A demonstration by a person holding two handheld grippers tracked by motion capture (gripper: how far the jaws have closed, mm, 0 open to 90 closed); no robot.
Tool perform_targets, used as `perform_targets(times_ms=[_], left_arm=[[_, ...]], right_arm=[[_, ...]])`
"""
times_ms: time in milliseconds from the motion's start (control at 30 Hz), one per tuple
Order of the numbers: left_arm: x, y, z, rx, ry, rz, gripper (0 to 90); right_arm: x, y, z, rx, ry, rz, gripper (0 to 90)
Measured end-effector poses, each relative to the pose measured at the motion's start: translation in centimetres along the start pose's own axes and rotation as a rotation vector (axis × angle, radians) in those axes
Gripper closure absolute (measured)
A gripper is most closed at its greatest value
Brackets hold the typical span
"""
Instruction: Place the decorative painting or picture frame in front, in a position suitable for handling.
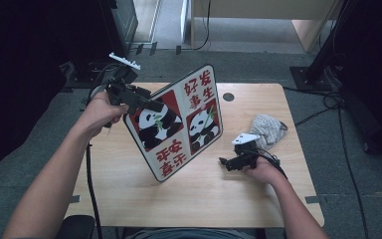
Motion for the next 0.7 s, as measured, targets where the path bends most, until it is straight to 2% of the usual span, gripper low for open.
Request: perform_targets(times_ms=[33,133,233,333,433,533,600,700], left_arm=[[-0.2,-0.2,0.0,0.031,-0.001,-0.005,1.4],[-0.3,-0.6,0.0,0.046,-0.001,-0.033,3.3],[-0.7,-1.4,-0.2,0.022,-0.005,-0.082,5.2],[-1.4,-1.6,-0.2,0.042,-0.007,-0.088,6.7],[-1.9,-1.7,-0.3,0.038,-0.006,-0.097,6.8],[-2.6,-1.8,-0.4,0.053,-0.005,-0.112,8.5],[-3.5,-1.8,-0.4,0.071,-0.017,-0.109,9.1],[-4.0,-1.8,-0.3,0.073,-0.021,-0.113,9.1]], right_arm=[[0.0,0.0,0.0,0.0,-0.001,0.0,0.0],[0.0,0.0,0.0,0.0,0.0,0.0,0.0],[0.0,0.0,0.0,0.0,-0.001,0.001,0.0],[0.0,0.0,0.0,0.0,-0.001,0.001,0.0],[0.0,0.0,0.0,-0.001,0.0,0.0,0.0],[0.0,0.0,0.0,0.0,-0.001,0.001,0.0],[0.0,0.0,0.0,0.0,0.0,0.001,0.0],[0.0,0.0,0.0,0.0,-0.002,0.0,0.0]])
Point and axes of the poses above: each handheld gripper's, and its own axes: y roughly forward along the jaws, x roughly out of its top, z roughly to its left, the point moved 5 cm from there along y, roughly forward along the jaws, and after that the axes turned 13 degrees about z, right-handed, at the moved point
